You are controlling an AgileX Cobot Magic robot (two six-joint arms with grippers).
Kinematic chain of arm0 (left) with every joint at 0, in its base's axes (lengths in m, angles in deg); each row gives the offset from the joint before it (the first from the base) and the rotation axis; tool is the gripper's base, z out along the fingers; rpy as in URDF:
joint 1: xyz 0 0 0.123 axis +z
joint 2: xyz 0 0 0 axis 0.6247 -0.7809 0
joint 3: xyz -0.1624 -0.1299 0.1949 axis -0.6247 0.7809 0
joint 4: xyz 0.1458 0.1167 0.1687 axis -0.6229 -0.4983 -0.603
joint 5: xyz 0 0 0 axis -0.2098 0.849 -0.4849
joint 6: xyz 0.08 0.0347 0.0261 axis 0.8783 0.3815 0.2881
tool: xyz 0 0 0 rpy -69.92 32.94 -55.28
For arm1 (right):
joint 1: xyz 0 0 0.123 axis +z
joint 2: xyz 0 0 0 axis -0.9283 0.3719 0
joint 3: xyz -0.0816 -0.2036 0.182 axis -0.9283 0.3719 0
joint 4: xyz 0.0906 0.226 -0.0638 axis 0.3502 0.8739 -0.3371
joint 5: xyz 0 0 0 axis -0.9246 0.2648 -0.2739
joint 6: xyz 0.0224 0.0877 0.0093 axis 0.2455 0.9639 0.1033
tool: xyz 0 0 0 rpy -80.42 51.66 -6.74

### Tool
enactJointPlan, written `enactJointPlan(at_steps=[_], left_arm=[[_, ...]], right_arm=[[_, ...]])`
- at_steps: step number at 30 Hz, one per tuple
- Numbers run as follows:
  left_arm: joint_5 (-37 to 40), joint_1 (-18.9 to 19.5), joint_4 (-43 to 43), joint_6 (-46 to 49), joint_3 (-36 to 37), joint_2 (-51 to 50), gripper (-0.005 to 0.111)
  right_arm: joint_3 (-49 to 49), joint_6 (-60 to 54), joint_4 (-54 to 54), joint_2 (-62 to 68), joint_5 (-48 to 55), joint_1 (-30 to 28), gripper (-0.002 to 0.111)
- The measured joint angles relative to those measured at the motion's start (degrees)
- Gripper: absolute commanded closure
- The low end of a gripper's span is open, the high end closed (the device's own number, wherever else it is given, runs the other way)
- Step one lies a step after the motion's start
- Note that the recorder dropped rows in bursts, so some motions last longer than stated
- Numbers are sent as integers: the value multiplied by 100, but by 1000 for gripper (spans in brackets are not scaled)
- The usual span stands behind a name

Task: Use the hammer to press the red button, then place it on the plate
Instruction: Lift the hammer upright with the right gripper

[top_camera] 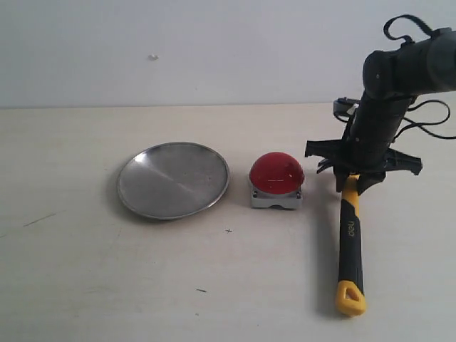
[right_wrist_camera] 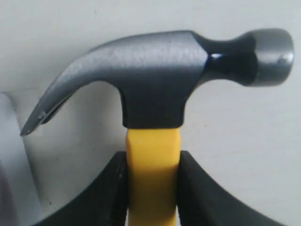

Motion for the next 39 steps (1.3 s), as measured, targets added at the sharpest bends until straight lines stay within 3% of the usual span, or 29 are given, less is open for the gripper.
enactJointPlan(at_steps=[9,16,23,31,33,39], left_arm=[[0,0,0,0,0,0,107],[0,0,0,0,0,0,107],[0,0,0,11,0,0,107],[-421,0,-254,1200,0,0,107],[-677,0,-47,1219,0,0,107],[-1423,0,1658,361,0,0,107]], right_arm=[[0,30,-851,-1703,266,13,108],[306,-371,-928,-3387,58,572,108],[1701,-281,-917,-4779,-863,1449,108],[2767,-6,-1075,-5601,-1667,1582,108],[2985,109,-1180,-5797,-1873,1582,108],[3618,211,-1367,-6325,-2788,1582,108]])
